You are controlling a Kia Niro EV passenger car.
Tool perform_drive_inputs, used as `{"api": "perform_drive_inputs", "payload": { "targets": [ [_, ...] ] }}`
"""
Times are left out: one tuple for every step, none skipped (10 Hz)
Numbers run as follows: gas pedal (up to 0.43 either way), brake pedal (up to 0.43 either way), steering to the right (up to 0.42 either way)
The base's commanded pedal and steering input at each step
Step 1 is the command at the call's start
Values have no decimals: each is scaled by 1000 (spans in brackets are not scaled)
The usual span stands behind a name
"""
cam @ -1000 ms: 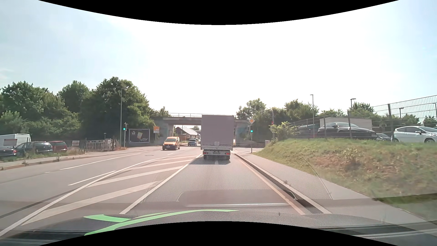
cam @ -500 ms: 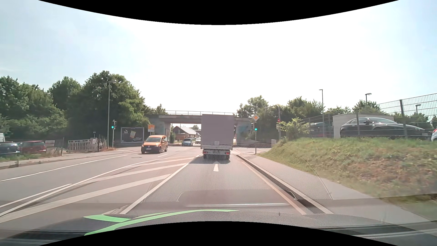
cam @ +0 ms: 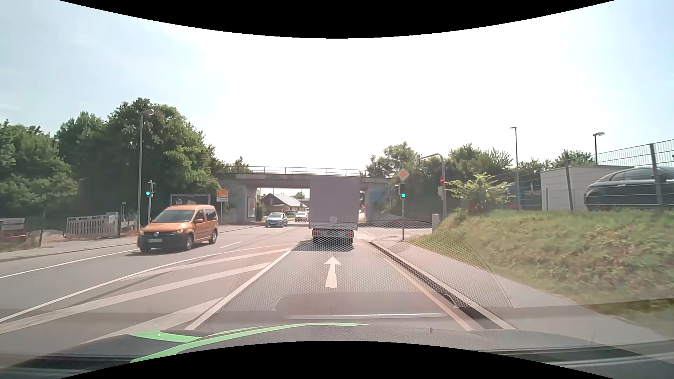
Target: Follow the waypoints while adhering to traffic rules and regulations
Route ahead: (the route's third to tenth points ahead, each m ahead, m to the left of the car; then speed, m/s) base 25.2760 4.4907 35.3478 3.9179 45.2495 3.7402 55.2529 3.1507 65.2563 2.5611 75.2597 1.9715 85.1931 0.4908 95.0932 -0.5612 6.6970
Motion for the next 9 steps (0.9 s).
{"api": "perform_drive_inputs", "payload": {
  "targets": [
    [138,0,2],
    [138,0,2],
    [138,0,1],
    [138,0,1],
    [138,0,1],
    [150,0,0],
    [157,0,0],
    [177,0,0],
    [177,0,-1]
  ]
}}
